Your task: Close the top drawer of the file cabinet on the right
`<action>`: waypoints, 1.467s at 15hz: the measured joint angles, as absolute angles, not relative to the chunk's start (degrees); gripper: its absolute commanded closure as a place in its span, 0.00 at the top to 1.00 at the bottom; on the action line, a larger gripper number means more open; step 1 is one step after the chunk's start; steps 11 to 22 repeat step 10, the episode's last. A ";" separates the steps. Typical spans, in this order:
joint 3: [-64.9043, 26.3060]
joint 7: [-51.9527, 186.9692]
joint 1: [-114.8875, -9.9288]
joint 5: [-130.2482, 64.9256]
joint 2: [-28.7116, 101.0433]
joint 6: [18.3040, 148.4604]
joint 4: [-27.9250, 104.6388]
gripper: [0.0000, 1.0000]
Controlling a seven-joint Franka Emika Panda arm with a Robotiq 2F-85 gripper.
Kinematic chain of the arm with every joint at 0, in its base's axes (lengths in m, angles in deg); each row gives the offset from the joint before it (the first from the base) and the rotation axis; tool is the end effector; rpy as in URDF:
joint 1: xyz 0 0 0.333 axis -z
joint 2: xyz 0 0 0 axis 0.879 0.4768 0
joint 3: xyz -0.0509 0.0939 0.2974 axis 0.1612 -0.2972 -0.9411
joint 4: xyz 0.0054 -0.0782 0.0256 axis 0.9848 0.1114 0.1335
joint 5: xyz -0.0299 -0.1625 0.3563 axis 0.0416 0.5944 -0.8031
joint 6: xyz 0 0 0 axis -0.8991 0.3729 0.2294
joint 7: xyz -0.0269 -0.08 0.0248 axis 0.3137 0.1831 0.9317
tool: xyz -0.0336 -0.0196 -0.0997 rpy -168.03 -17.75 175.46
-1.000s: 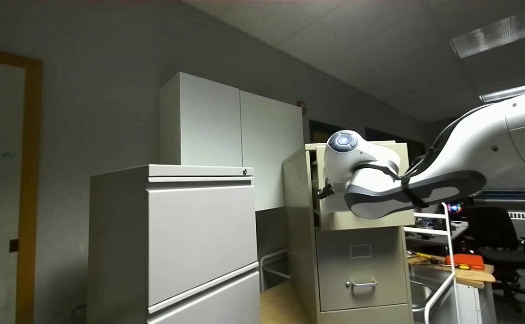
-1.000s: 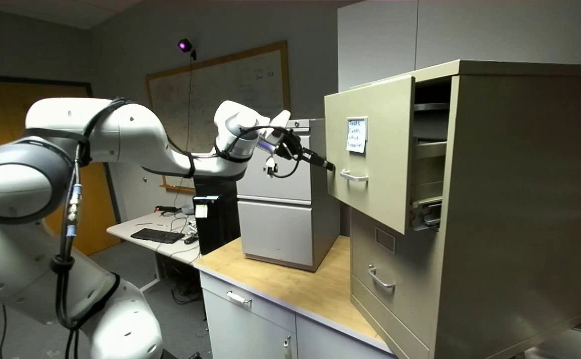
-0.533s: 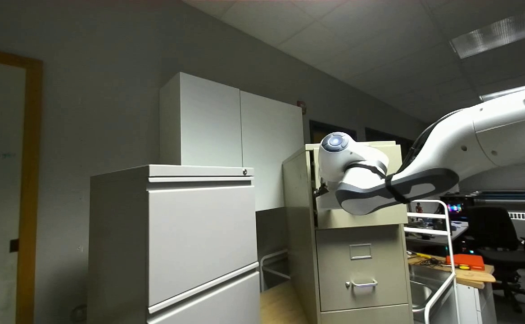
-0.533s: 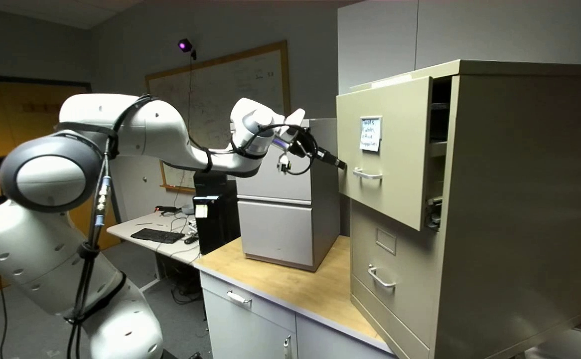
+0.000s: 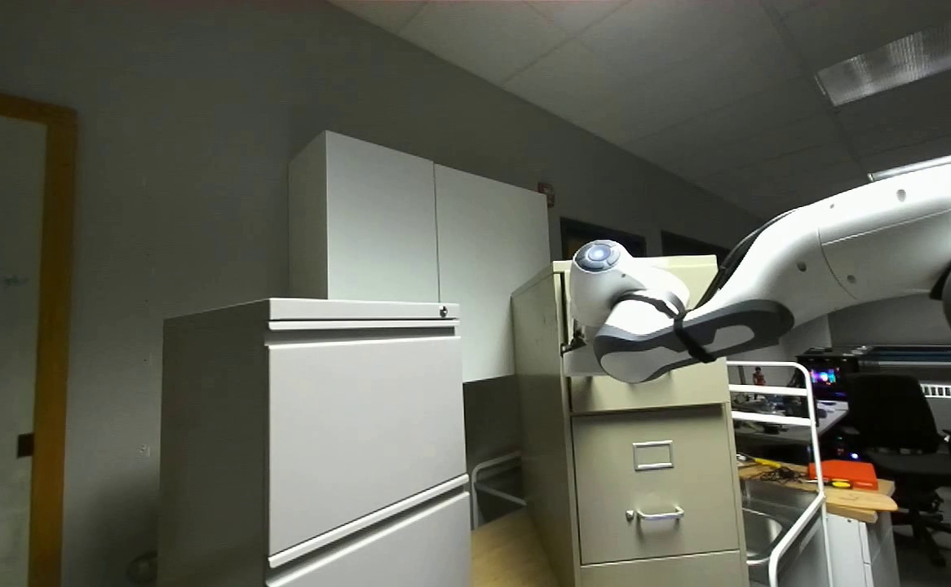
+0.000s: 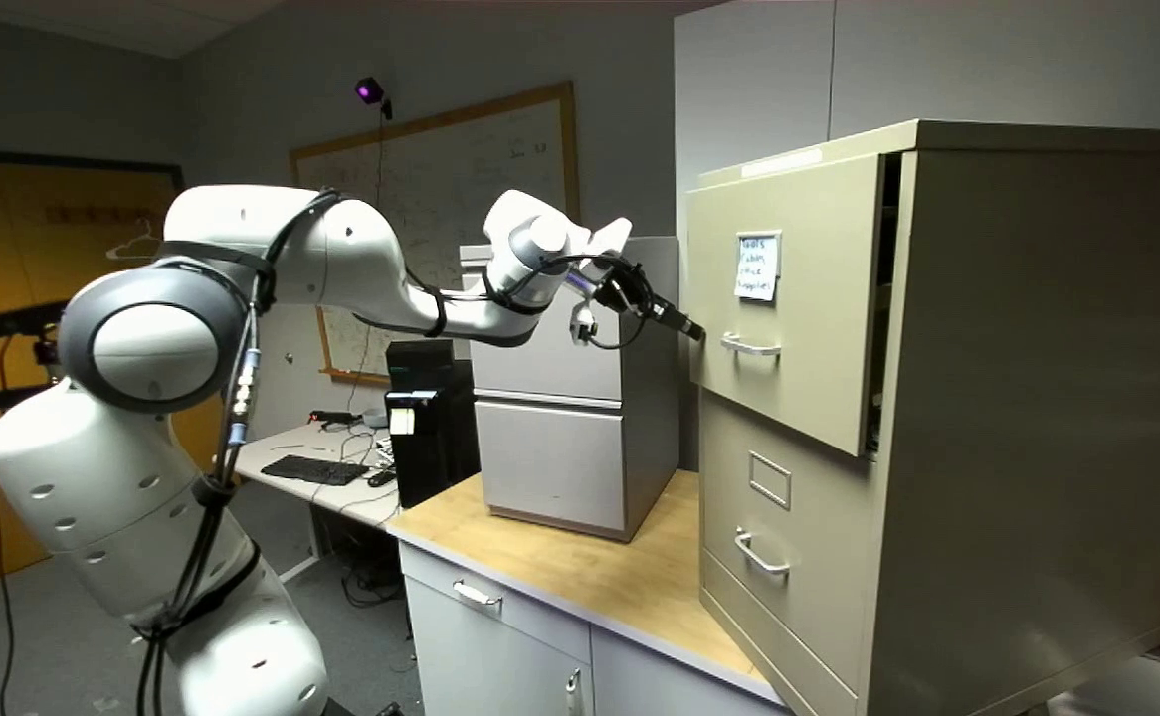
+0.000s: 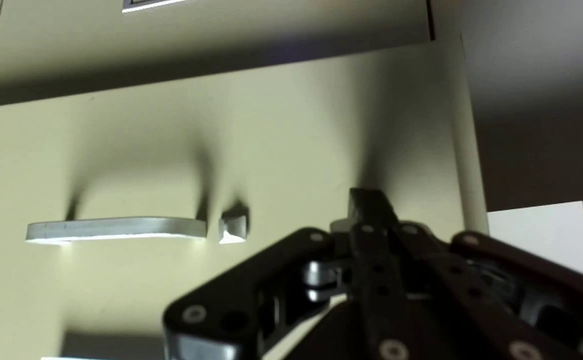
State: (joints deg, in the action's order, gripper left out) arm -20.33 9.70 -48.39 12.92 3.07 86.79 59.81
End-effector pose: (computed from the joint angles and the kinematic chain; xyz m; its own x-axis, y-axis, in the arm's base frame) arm 0.4940 -0.1510 0.6710 0.3103 -0.4439 0.8406 -0.7961 -0.6046 -0.0254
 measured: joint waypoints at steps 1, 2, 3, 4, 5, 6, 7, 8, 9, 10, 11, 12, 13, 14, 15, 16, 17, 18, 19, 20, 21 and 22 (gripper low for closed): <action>-20.29 9.94 -48.50 12.25 3.92 86.69 59.15 0.00; -20.29 10.30 -48.59 11.50 4.81 86.58 58.52 0.00; -20.28 10.76 -48.68 10.73 5.64 86.43 57.82 0.00; -20.24 11.30 -48.78 9.86 6.50 86.21 57.07 0.00; -20.22 11.85 -48.88 9.15 7.24 85.83 56.33 0.00; -20.21 12.17 -49.01 8.69 7.90 85.24 55.56 0.00; -20.21 12.36 -49.12 8.44 8.50 84.55 54.78 0.00; -20.21 12.39 -49.26 8.42 9.03 83.76 54.03 0.00; -20.21 12.40 -49.39 8.42 9.60 82.99 53.20 0.00; -20.21 12.40 -49.49 8.42 10.19 82.31 52.43 0.00; -20.21 12.40 -49.49 8.42 10.19 82.31 52.43 0.00; -20.21 12.40 -49.49 8.42 10.19 82.31 52.43 0.00; -20.21 12.40 -49.49 8.42 10.19 82.31 52.43 0.00; -20.21 12.40 -49.49 8.42 10.19 82.31 52.43 0.00; -20.21 12.40 -49.49 8.42 10.19 82.31 52.43 0.00; -20.21 12.40 -49.49 8.42 10.19 82.31 52.43 0.00; -20.21 12.40 -49.49 8.42 10.19 82.31 52.43 0.00; -20.21 12.40 -49.49 8.42 10.19 82.31 52.43 0.00; -20.21 12.40 -49.49 8.42 10.19 82.31 52.43 0.00; -20.21 12.40 -49.49 8.42 10.19 82.31 52.43 0.00; -20.21 12.40 -49.49 8.42 10.19 82.31 52.43 0.00; -20.21 12.40 -49.49 8.42 10.19 82.31 52.43 0.00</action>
